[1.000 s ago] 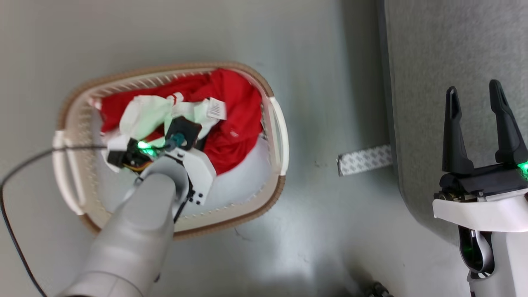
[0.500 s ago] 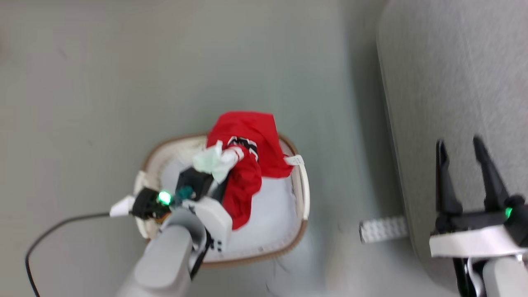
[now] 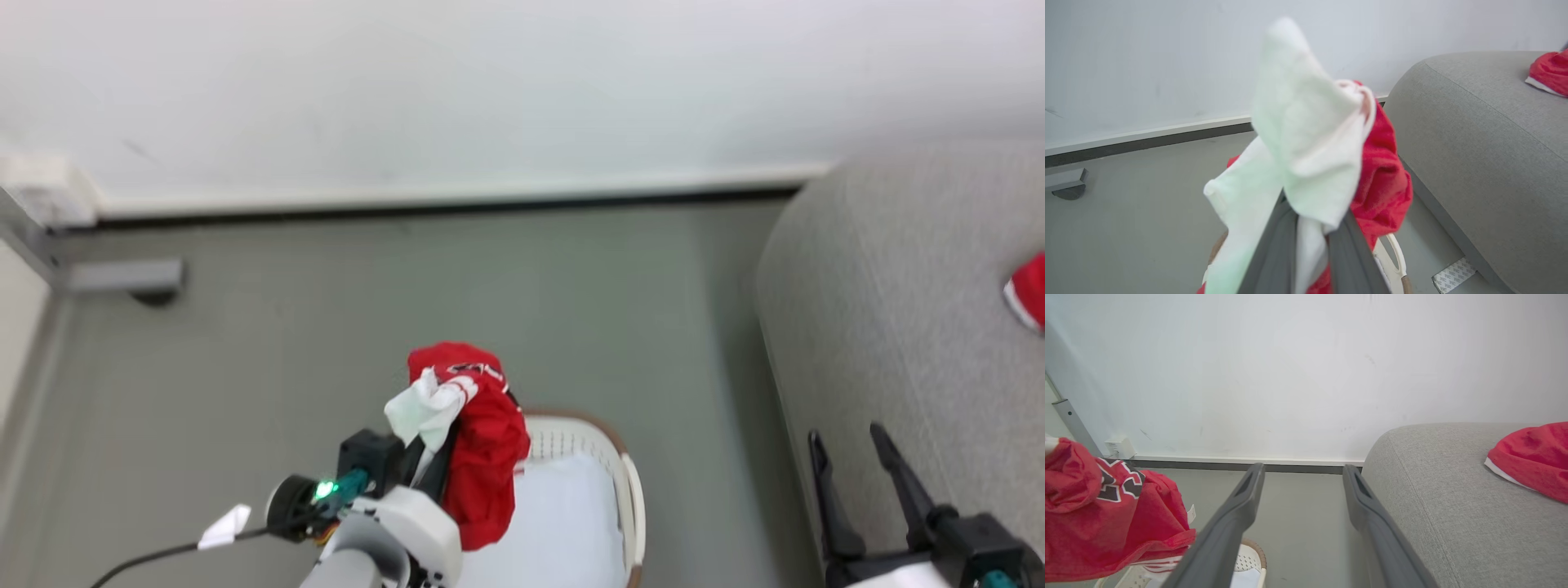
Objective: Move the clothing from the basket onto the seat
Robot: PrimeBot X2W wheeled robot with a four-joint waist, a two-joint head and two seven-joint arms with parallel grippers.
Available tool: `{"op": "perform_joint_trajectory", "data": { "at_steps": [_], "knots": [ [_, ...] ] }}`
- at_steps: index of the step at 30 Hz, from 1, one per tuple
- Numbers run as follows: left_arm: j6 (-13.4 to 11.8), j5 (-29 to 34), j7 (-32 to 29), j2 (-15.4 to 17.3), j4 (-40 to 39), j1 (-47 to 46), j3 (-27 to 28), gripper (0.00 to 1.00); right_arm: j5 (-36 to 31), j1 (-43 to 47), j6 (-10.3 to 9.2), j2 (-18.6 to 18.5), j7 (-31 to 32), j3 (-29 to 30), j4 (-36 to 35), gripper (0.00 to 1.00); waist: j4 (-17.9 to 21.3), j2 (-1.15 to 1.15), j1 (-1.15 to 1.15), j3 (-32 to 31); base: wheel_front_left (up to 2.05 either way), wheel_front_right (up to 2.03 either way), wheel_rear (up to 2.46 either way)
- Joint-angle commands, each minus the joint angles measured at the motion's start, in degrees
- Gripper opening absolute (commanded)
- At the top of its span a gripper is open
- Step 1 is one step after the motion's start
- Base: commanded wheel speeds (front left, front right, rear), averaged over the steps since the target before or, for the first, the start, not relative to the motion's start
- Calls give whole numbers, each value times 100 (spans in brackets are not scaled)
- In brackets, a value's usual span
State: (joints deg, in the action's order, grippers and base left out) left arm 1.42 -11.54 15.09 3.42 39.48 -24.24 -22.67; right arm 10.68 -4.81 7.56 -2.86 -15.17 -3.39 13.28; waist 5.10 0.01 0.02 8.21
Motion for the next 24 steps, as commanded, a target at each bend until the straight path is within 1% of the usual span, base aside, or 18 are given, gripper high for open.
{"op": "perform_joint_trajectory", "data": {
  "at_steps": [1,3,6,15,19,24],
  "knots": [
    [-28,-59,-3,65,-75,137,29,0,14,145,-15,-38,5,-14,64,100,-153,-1,-2,-520,0,0,0],
    [-64,-108,-42,93,-193,288,51,0,28,255,-14,-53,4,-51,115,100,-170,-1,-2,-727,0,0,0],
    [-132,-191,-126,177,-444,420,110,0,53,348,-15,-83,4,-101,134,100,-177,-1,-2,-873,0,0,0],
    [-249,-250,-441,406,-1312,722,143,0,77,472,-14,-170,4,-192,114,100,-186,-1,-2,-1053,0,0,0],
    [-265,-229,-607,460,-1794,770,91,0,10,381,-15,-282,4,-473,52,100,-193,-1,-2,-1071,0,0,0],
    [-263,-211,-861,514,-2427,815,2,0,76,63,-14,-543,4,-1198,59,100,-201,-1,-2,-1082,0,0,0]
  ]
}}
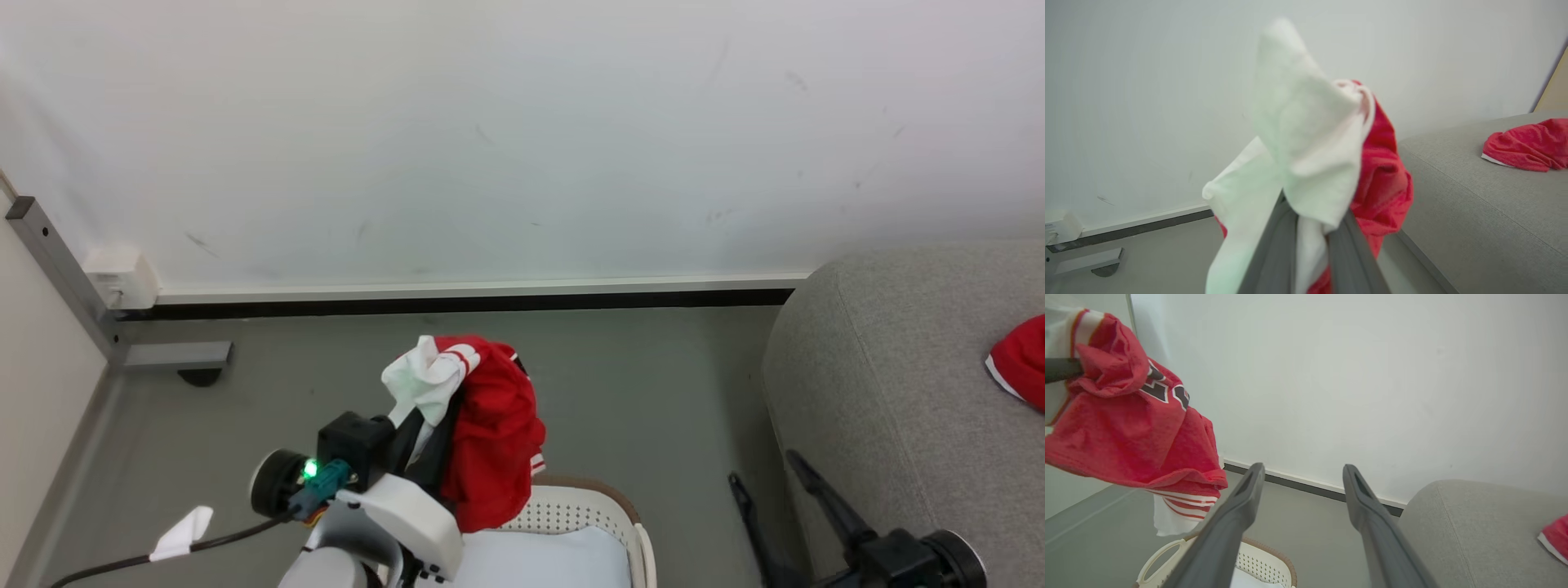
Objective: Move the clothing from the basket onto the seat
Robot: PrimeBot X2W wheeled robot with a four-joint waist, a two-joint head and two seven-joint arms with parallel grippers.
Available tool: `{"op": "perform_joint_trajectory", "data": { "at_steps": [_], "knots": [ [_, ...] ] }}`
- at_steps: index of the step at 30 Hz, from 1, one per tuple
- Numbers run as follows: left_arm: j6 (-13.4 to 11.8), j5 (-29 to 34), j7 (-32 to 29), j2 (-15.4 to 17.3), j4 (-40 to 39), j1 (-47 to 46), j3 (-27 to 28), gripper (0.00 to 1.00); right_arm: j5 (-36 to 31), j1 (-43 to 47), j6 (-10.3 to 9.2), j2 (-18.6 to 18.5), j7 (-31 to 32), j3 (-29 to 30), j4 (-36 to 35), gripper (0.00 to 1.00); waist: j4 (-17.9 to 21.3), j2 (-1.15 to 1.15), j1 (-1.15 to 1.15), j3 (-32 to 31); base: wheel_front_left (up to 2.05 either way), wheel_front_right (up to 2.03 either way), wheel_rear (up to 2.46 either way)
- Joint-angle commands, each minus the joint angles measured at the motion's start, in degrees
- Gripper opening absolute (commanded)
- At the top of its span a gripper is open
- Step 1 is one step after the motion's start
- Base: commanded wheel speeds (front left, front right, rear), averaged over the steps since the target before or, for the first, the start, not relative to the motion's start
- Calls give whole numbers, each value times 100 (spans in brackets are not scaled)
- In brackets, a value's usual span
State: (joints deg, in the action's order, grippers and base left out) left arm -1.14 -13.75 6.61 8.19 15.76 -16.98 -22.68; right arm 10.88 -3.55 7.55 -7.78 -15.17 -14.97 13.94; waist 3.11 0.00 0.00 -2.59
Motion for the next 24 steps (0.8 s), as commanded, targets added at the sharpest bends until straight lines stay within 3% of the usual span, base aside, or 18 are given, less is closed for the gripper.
{"op": "perform_joint_trajectory", "data": {
  "at_steps": [1,7,13,24],
  "knots": [
    [7,7,-68,37,-177,97,-33,0,84,-139,-13,-118,4,-209,21,100,-6,0,0,-6,0,0,0],
    [107,-50,-392,-24,-756,50,-236,0,254,-800,-13,-493,4,-1333,226,100,-66,0,0,-1,0,0,0],
    [174,-69,-562,-97,-990,-35,-422,0,534,-1445,-13,-633,4,-2283,413,100,-130,0,0,12,0,0,0],
    [354,-144,-694,-271,-1209,-126,-863,0,1318,-2145,-13,-404,4,-2916,1019,100,-212,0,0,-1,0,0,0]
  ]
}}
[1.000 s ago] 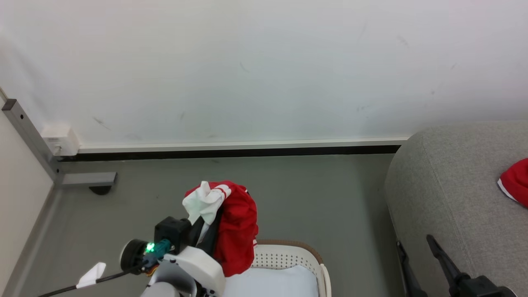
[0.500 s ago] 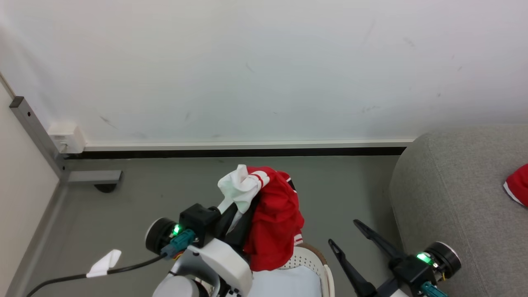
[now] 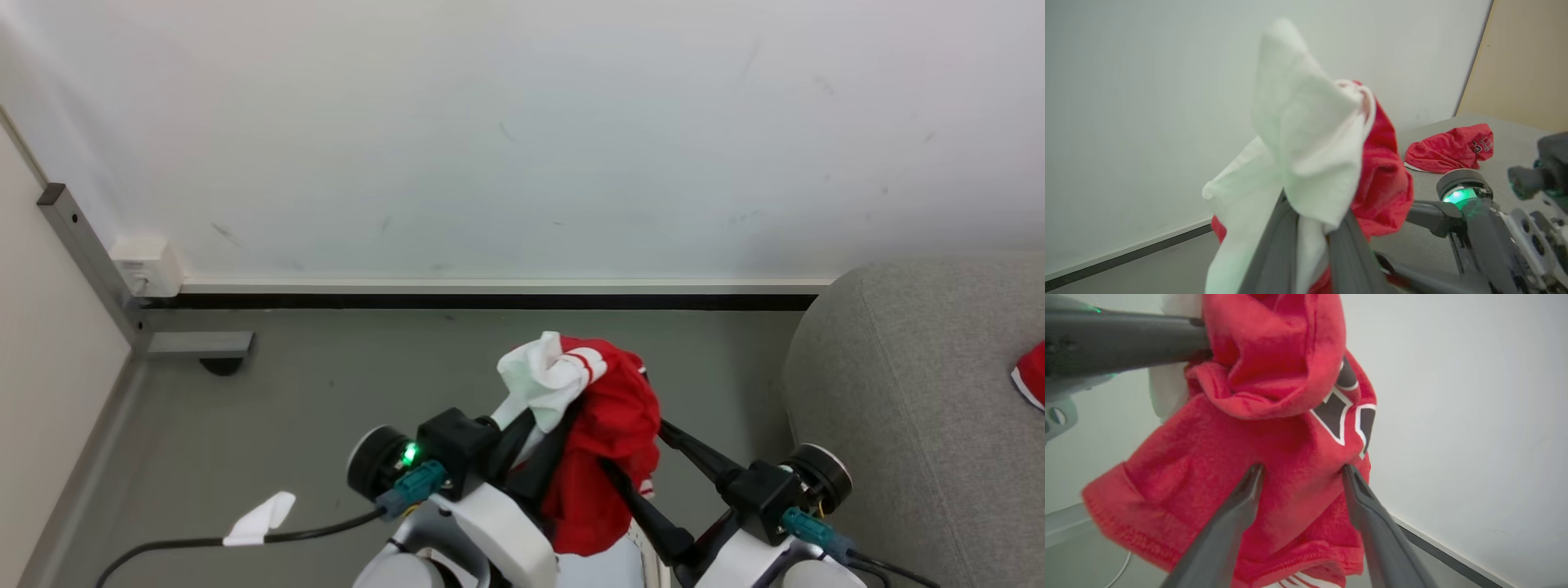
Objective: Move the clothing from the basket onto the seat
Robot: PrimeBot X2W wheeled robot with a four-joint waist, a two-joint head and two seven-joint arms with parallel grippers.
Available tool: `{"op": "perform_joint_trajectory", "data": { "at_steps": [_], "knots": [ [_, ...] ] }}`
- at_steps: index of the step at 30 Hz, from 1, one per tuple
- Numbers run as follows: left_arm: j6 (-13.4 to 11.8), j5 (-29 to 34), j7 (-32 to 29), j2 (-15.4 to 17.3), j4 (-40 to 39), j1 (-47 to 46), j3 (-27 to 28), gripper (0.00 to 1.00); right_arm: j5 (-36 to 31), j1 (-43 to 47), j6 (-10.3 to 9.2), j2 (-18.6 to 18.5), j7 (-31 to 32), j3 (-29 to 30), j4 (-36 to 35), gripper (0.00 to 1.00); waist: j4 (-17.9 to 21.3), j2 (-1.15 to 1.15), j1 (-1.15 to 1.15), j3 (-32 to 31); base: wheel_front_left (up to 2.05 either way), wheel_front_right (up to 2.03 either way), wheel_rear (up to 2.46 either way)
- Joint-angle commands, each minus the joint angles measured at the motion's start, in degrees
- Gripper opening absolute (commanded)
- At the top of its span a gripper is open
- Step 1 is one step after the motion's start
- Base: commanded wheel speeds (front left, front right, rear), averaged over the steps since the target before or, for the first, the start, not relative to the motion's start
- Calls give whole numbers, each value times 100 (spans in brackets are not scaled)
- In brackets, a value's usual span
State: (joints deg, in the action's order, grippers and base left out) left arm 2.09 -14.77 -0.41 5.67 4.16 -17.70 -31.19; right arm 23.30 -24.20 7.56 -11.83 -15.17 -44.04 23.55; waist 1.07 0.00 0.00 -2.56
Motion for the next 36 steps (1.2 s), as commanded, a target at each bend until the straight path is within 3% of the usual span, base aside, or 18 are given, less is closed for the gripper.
{"op": "perform_joint_trajectory", "data": {
  "at_steps": [1,10,13,28,29,30,31,32,36],
  "knots": [
    [41,-67,-12,-38,-74,-55,-52,0,166,-115,-15,28,4,-33,139,100,-19,0,0,-7,0,0,0],
    [205,-471,-195,-130,-326,56,-296,0,679,-485,-15,200,4,-355,406,100,-75,0,0,-13,0,0,0],
    [209,-550,-221,-138,-343,79,-317,0,781,-547,-15,163,5,-384,369,0,-100,0,0,-8,0,0,0],
    [-13,-476,-87,36,-138,142,-179,1,1030,-285,-15,-92,2,-123,-39,0,-53,0,0,48,0,0,0],
    [-19,-464,-64,37,-123,139,-184,13,1041,-248,-15,-110,2,-81,-54,0,-46,0,0,53,0,0,0],
    [-41,-450,-26,30,-103,142,-183,36,1062,-223,-15,-125,2,-49,-69,0,-39,0,0,58,0,0,0],
    [-58,-428,-12,35,-72,146,-185,73,1074,-212,-14,-139,3,-15,-94,0,-32,0,0,63,0,0,0],
    [-74,-430,19,39,-48,150,-188,99,1096,-187,-14,-143,2,24,-123,0,-25,0,0,66,0,0,0],
    [-94,-410,73,39,29,147,-200,100,1150,-115,-14,-182,3,128,-225,0,-1,0,0,78,0,0,0]
  ]
}}
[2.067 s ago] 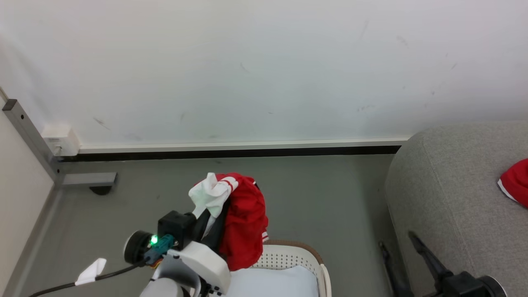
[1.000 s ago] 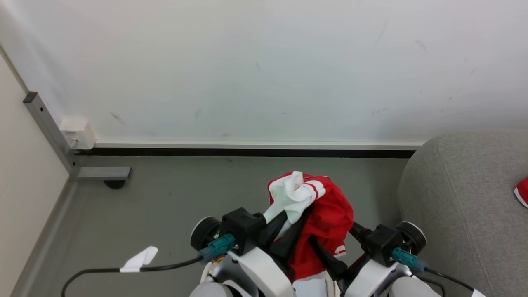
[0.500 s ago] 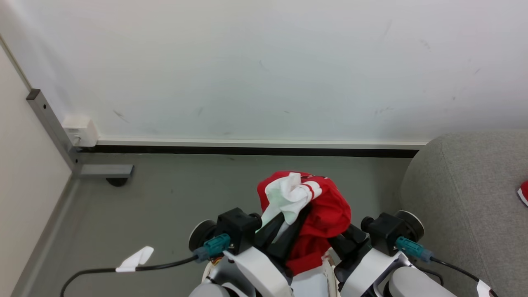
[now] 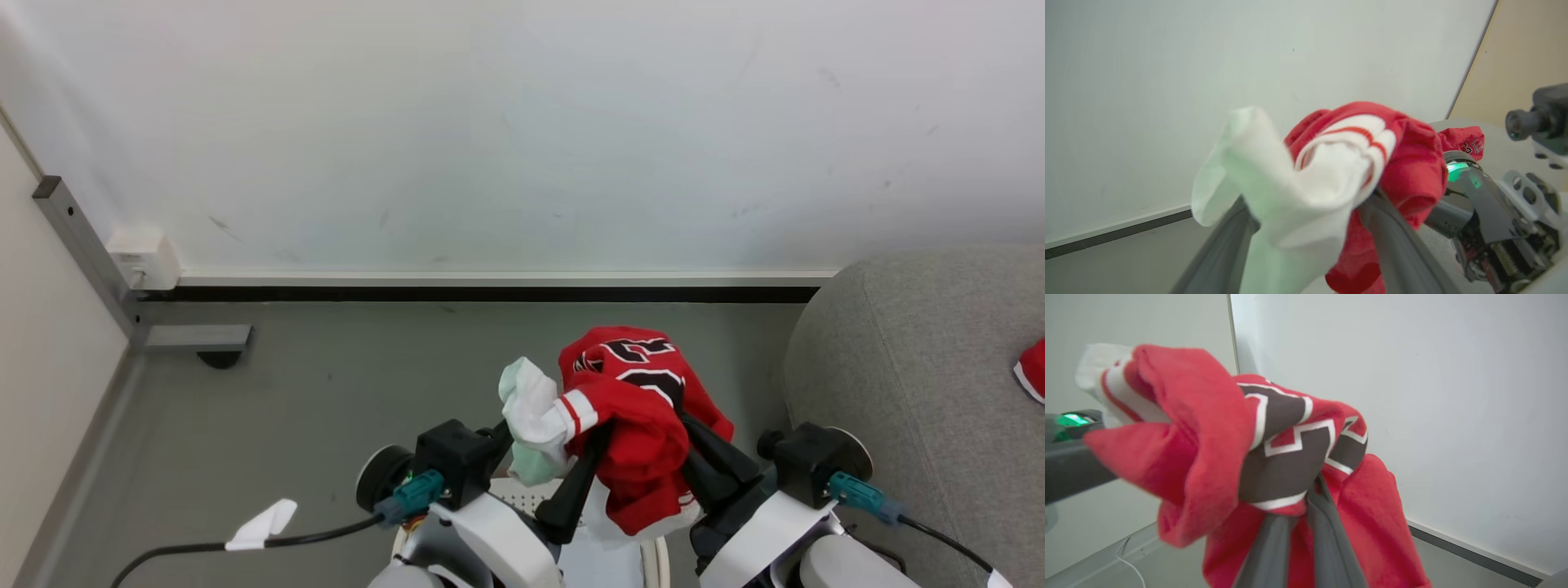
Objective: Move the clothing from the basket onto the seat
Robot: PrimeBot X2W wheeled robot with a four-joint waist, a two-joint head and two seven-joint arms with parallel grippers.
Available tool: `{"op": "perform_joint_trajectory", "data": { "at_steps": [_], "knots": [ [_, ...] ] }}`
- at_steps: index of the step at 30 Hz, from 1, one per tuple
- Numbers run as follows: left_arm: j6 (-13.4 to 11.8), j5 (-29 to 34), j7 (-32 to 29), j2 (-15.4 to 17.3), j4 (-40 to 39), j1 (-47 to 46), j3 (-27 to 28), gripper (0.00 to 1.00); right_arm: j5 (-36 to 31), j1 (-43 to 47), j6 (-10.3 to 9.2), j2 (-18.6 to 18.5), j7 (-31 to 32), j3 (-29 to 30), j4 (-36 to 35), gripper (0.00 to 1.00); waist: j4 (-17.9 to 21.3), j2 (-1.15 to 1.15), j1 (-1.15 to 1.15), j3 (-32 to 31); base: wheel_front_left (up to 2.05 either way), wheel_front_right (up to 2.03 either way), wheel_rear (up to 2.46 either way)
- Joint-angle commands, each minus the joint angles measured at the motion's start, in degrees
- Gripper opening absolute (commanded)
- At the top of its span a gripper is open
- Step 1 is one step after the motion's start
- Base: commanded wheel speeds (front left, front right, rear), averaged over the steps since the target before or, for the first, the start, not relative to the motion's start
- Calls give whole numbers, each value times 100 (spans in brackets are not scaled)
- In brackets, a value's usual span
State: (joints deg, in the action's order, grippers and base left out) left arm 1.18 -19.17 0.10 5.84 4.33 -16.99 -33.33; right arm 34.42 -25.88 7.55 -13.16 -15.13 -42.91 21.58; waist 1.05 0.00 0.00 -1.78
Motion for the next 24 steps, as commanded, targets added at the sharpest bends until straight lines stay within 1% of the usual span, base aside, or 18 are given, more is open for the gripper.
{"op": "perform_joint_trajectory", "data": {
  "at_steps": [1,10,17,24],
  "knots": [
    [-10,33,36,22,24,73,12,100,40,52,-13,-60,-1,41,-49,0,6,0,0,1,0,0,0],
    [-73,68,96,86,153,103,-28,100,0,152,-13,-115,0,320,-132,0,7,0,0,17,0,0,0],
    [-96,52,140,93,214,112,-90,100,-73,210,-13,-236,-1,643,-171,0,3,0,0,41,0,0,0],
    [-85,-7,182,65,292,110,-142,100,-142,266,-13,-333,0,949,-240,0,142,0,0,69,0,0,0]
  ]
}}
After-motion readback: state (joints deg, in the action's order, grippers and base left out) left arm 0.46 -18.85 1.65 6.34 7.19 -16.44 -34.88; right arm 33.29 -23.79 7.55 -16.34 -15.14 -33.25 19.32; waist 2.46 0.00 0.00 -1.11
